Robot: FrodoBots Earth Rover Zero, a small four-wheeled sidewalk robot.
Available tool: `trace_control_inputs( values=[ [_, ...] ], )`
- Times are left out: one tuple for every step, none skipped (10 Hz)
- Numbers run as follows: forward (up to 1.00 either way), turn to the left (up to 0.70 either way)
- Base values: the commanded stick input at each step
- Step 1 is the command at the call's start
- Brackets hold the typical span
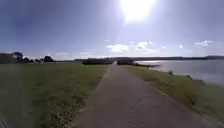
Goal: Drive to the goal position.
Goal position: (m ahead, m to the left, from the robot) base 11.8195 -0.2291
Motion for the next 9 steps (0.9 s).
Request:
trace_control_inputs(
  values=[
    [0.7, 0.05],
    [0.7, 0.05],
    [0.7, 0.05],
    [0.7, 0.05],
    [0.7, 0.05],
    [0.7, 0.05],
    [0.7, 0.05],
    [0.7, 0.05],
    [0.7, 0.05]
  ],
)
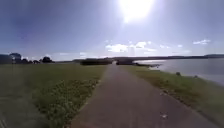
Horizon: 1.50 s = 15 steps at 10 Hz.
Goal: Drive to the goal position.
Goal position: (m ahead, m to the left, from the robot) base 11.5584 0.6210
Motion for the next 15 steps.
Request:
trace_control_inputs(
  values=[
    [0.7, 0.05],
    [0.7, 0.05],
    [0.7, 0.05],
    [0.7, 0.05],
    [0.7, 0.05],
    [0.7, 0.05],
    [0.7, 0.05],
    [0.7, 0.05],
    [0.7, 0.05],
    [0.7, 0.05],
    [0.7, 0.05],
    [0.7, 0.05],
    [0.7, 0.05],
    [0.7, 0.05],
    [0.7, 0.05]
  ],
)
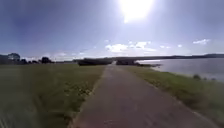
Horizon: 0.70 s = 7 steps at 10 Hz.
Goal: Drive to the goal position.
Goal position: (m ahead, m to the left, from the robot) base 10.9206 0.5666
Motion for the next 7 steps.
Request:
trace_control_inputs(
  values=[
    [0.7, 0.05],
    [0.7, 0.05],
    [0.7, 0.05],
    [0.7, 0.05],
    [0.7, 0.05],
    [0.7, 0.05],
    [0.7, 0.05]
  ],
)
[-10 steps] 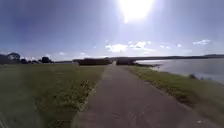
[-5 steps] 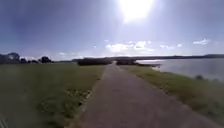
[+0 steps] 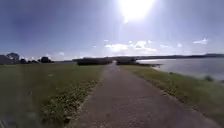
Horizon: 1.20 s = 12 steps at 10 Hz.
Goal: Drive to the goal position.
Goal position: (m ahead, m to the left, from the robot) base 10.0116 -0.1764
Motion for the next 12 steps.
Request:
trace_control_inputs(
  values=[
    [0.7, 0.05],
    [0.7, 0.05],
    [0.7, 0.05],
    [0.7, 0.05],
    [0.7, 0.05],
    [0.7, 0.05],
    [0.7, 0.05],
    [0.7, 0.05],
    [0.7, 0.05],
    [0.7, 0.05],
    [0.7, 0.05],
    [0.7, 0.05]
  ],
)
